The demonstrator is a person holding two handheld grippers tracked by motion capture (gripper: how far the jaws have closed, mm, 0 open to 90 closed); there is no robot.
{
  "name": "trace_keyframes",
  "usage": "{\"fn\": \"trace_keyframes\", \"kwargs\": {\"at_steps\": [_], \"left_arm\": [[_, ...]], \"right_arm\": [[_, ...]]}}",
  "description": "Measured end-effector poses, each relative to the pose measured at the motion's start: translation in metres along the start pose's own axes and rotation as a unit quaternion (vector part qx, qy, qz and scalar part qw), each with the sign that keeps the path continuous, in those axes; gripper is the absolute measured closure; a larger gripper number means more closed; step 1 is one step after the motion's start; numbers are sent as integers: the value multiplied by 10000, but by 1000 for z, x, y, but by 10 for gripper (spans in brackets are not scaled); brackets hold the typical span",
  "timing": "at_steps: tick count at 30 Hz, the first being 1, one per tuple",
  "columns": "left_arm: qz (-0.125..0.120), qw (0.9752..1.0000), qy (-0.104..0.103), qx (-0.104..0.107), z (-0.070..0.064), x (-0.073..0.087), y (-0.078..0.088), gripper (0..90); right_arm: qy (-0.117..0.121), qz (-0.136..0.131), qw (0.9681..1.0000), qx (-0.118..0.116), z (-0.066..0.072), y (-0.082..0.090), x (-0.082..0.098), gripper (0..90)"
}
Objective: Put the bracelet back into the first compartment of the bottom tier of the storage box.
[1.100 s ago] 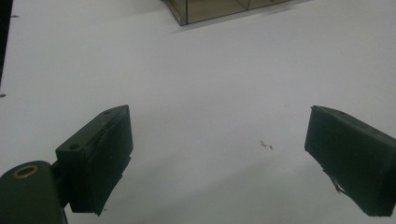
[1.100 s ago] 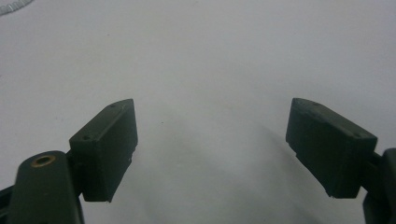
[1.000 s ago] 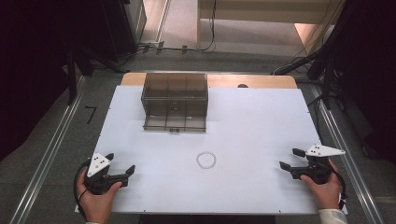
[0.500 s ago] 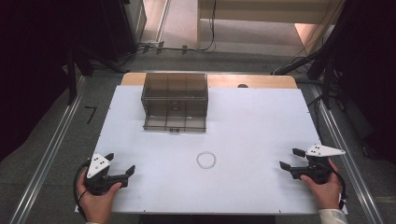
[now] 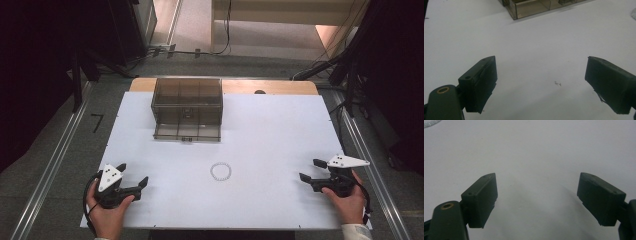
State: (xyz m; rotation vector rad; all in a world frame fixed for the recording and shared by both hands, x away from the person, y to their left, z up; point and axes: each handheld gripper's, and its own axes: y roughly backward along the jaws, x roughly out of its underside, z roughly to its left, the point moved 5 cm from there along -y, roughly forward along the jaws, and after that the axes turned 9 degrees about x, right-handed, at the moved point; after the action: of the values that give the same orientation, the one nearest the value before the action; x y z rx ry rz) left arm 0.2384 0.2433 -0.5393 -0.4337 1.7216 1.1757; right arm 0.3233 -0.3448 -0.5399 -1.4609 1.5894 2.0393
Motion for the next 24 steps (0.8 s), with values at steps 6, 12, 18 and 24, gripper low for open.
{"fn": "trace_keyframes", "kwargs": {"at_steps": [6, 12, 18, 24], "left_arm": [[10, 9999, -111, -5, -6, -2, -5, 117], [-29, 9999, -115, 79, -10, -5, -8, 117], [-63, 9998, -138, 141, -14, -8, -12, 117], [-89, 9996, -209, 179, -20, -11, -18, 117]], "right_arm": [[4, 0, 10000, 4, 0, 0, 0, 155], [13, 2, 10000, 10, 0, 0, 0, 155], [1, 10, 10000, 1, 0, 0, 0, 155], [3, 10, 10000, 4, 0, 0, 0, 155]]}}
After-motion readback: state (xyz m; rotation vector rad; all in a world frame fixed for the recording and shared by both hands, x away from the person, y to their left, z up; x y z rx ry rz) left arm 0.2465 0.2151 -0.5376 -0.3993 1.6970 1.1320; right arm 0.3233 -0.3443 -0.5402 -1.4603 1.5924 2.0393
